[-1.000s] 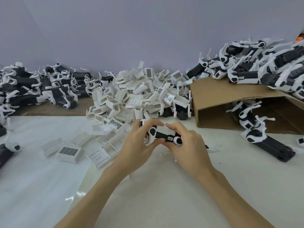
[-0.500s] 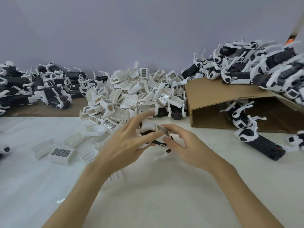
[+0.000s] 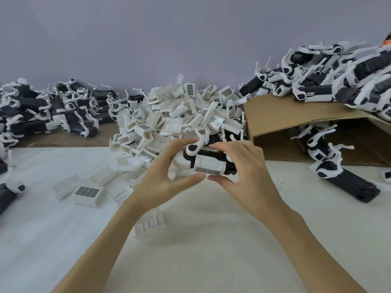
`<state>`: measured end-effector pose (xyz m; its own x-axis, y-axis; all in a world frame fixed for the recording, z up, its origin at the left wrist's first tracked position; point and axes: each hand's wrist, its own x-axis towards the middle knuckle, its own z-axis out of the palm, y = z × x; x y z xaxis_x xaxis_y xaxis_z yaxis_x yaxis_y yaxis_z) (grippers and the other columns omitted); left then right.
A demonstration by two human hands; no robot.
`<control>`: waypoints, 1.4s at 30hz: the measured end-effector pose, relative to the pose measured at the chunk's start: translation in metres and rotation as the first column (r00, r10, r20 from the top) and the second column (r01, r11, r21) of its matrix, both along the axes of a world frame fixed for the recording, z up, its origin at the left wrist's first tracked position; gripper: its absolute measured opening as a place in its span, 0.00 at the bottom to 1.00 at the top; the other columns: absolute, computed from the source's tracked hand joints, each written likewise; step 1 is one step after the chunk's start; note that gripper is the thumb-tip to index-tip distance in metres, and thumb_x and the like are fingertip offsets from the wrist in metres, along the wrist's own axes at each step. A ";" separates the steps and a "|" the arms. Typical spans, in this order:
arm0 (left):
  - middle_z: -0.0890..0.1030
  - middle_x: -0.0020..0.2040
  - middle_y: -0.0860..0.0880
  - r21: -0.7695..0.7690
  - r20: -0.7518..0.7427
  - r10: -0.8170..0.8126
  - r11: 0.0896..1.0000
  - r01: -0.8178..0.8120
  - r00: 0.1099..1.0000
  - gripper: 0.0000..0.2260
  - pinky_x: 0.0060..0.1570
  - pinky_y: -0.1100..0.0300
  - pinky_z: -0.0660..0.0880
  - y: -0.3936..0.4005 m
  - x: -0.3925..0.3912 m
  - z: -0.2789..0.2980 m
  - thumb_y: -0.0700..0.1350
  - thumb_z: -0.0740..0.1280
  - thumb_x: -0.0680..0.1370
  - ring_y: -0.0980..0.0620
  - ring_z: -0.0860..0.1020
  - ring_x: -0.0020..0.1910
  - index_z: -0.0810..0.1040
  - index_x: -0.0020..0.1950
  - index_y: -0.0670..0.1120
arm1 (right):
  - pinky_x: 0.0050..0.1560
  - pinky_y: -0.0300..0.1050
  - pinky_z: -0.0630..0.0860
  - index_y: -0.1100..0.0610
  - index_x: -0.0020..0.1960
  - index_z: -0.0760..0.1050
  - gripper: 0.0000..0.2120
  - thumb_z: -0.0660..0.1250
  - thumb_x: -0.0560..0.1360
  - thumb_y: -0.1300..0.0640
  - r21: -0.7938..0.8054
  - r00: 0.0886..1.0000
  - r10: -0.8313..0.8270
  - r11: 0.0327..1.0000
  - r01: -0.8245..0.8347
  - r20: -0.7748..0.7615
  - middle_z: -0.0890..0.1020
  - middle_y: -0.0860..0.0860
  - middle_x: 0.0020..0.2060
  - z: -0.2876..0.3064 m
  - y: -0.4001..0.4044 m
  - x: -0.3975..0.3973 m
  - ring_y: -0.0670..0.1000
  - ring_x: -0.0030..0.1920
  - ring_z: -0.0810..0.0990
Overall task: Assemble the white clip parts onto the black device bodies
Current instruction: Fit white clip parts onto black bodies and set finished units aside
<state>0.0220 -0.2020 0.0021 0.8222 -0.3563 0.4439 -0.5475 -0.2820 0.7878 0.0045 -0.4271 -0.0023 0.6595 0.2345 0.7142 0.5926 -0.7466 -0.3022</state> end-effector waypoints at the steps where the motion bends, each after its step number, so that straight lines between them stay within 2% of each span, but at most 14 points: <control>1: 0.83 0.63 0.56 -0.026 0.019 0.031 0.999 -0.030 0.999 0.24 0.65 0.62 0.73 -0.001 0.001 0.000 0.48 0.80 0.76 0.53 0.79 0.67 0.77 0.69 0.52 | 0.64 0.51 0.70 0.55 0.67 0.78 0.30 0.83 0.68 0.51 -0.019 1.000 0.001 1.000 -0.001 -0.001 0.81 0.46 0.59 -0.001 0.000 0.000 0.52 0.62 0.75; 3: 0.84 0.55 0.55 -0.041 0.055 0.086 0.996 -0.084 0.995 0.18 0.59 0.65 0.74 -0.002 0.003 -0.002 0.48 0.79 0.74 0.53 0.82 0.59 0.79 0.62 0.48 | 0.65 0.50 0.69 0.54 0.67 0.78 0.29 0.82 0.70 0.49 -0.023 0.998 0.031 0.999 -0.032 -0.057 0.81 0.46 0.59 -0.004 0.000 0.001 0.51 0.63 0.75; 6: 0.84 0.54 0.54 -0.003 0.069 0.077 0.997 -0.077 0.995 0.17 0.58 0.62 0.75 -0.001 0.004 -0.006 0.49 0.79 0.76 0.50 0.82 0.57 0.78 0.60 0.49 | 0.67 0.48 0.66 0.53 0.67 0.78 0.23 0.74 0.76 0.44 0.005 0.980 0.079 0.997 -0.079 -0.185 0.81 0.44 0.60 -0.006 -0.003 0.003 0.49 0.64 0.75; 11: 0.83 0.56 0.46 0.027 -0.019 0.041 0.999 -0.040 0.999 0.16 0.59 0.37 0.76 -0.001 0.002 -0.011 0.49 0.76 0.78 0.42 0.81 0.56 0.75 0.61 0.48 | 0.60 0.55 0.73 0.55 0.61 0.81 0.16 0.73 0.78 0.48 0.030 0.973 0.093 0.996 -0.088 -0.212 0.82 0.45 0.53 -0.008 -0.001 0.002 0.51 0.57 0.77; 14: 0.83 0.55 0.44 0.011 0.009 0.053 0.999 -0.053 0.999 0.15 0.57 0.34 0.76 -0.002 0.001 -0.011 0.50 0.75 0.79 0.41 0.81 0.55 0.75 0.60 0.49 | 0.58 0.54 0.73 0.55 0.60 0.81 0.14 0.74 0.78 0.49 0.058 0.974 0.089 0.995 -0.078 -0.209 0.81 0.42 0.52 -0.006 0.000 0.001 0.48 0.55 0.76; 22: 0.83 0.52 0.47 0.026 0.039 0.030 0.999 -0.031 0.999 0.17 0.55 0.34 0.74 0.004 -0.001 0.000 0.52 0.75 0.78 0.40 0.80 0.53 0.77 0.61 0.45 | 0.59 0.50 0.73 0.50 0.59 0.81 0.14 0.74 0.78 0.45 0.131 0.962 0.147 0.984 -0.119 -0.229 0.81 0.39 0.50 -0.005 0.001 0.000 0.43 0.54 0.76; 24: 0.82 0.54 0.50 0.073 0.045 0.020 0.997 -0.024 0.999 0.17 0.57 0.37 0.74 0.002 -0.001 -0.004 0.52 0.75 0.79 0.46 0.79 0.55 0.77 0.62 0.46 | 0.61 0.45 0.71 0.48 0.62 0.79 0.18 0.74 0.76 0.42 0.135 0.947 0.169 0.982 -0.136 -0.275 0.79 0.36 0.53 -0.008 0.000 0.001 0.41 0.57 0.75; 26: 0.80 0.59 0.57 0.180 0.138 0.036 0.982 -0.061 0.990 0.16 0.66 0.44 0.69 -0.003 -0.002 -0.011 0.54 0.75 0.79 0.54 0.77 0.62 0.76 0.63 0.51 | 0.62 0.43 0.68 0.48 0.64 0.77 0.21 0.76 0.75 0.42 0.045 0.944 0.127 0.992 -0.119 -0.305 0.78 0.36 0.55 -0.014 0.001 0.004 0.40 0.57 0.72; 29: 0.78 0.61 0.61 0.340 0.391 0.032 0.923 -0.177 0.920 0.16 0.71 0.51 0.63 -0.010 0.002 -0.019 0.58 0.73 0.80 0.57 0.72 0.68 0.78 0.61 0.50 | 0.56 0.44 0.66 0.51 0.57 0.76 0.15 0.75 0.76 0.45 -0.035 0.959 0.060 0.997 -0.072 -0.278 0.74 0.37 0.47 -0.023 0.003 0.007 0.42 0.50 0.69; 33: 0.81 0.59 0.57 0.331 0.519 0.093 0.895 -0.300 0.850 0.20 0.73 0.59 0.59 -0.011 0.005 -0.020 0.61 0.69 0.80 0.60 0.71 0.65 0.81 0.62 0.47 | 0.56 0.42 0.62 0.51 0.55 0.76 0.10 0.74 0.78 0.50 -0.034 0.962 0.054 0.997 -0.066 -0.269 0.69 0.33 0.45 -0.024 0.004 0.006 0.38 0.47 0.66; 36: 0.82 0.52 0.56 0.327 0.542 0.107 0.887 -0.327 0.833 0.19 0.70 0.53 0.63 -0.011 0.002 -0.016 0.60 0.71 0.80 0.55 0.76 0.57 0.83 0.59 0.45 | 0.62 0.45 0.64 0.51 0.56 0.78 0.11 0.75 0.77 0.51 -0.030 0.961 0.057 0.997 -0.067 -0.272 0.72 0.33 0.46 -0.022 0.005 0.006 0.38 0.48 0.69; 38: 0.80 0.49 0.59 0.295 0.521 0.119 0.904 -0.309 0.845 0.18 0.68 0.52 0.63 -0.013 -0.001 -0.011 0.59 0.71 0.79 0.61 0.74 0.55 0.83 0.56 0.45 | 0.68 0.46 0.64 0.50 0.57 0.80 0.11 0.75 0.77 0.49 -0.051 0.954 0.058 0.996 -0.077 -0.294 0.74 0.35 0.46 -0.018 0.004 0.006 0.39 0.48 0.71; 40: 0.79 0.49 0.64 0.253 0.409 0.137 0.933 -0.257 0.902 0.17 0.67 0.55 0.63 -0.011 -0.003 -0.007 0.60 0.72 0.77 0.70 0.70 0.57 0.82 0.56 0.48 | 0.68 0.46 0.63 0.48 0.58 0.80 0.11 0.73 0.78 0.46 -0.070 0.948 0.066 0.993 -0.092 -0.310 0.76 0.36 0.44 -0.015 0.004 0.005 0.40 0.46 0.70; 42: 0.81 0.50 0.65 0.208 0.247 0.174 0.951 -0.228 0.953 0.16 0.68 0.57 0.64 -0.006 -0.003 -0.005 0.62 0.75 0.76 0.71 0.67 0.62 0.81 0.57 0.55 | 0.65 0.46 0.66 0.47 0.59 0.80 0.10 0.71 0.79 0.45 -0.028 0.935 0.104 0.992 -0.120 -0.338 0.78 0.36 0.43 -0.014 0.006 0.002 0.41 0.46 0.73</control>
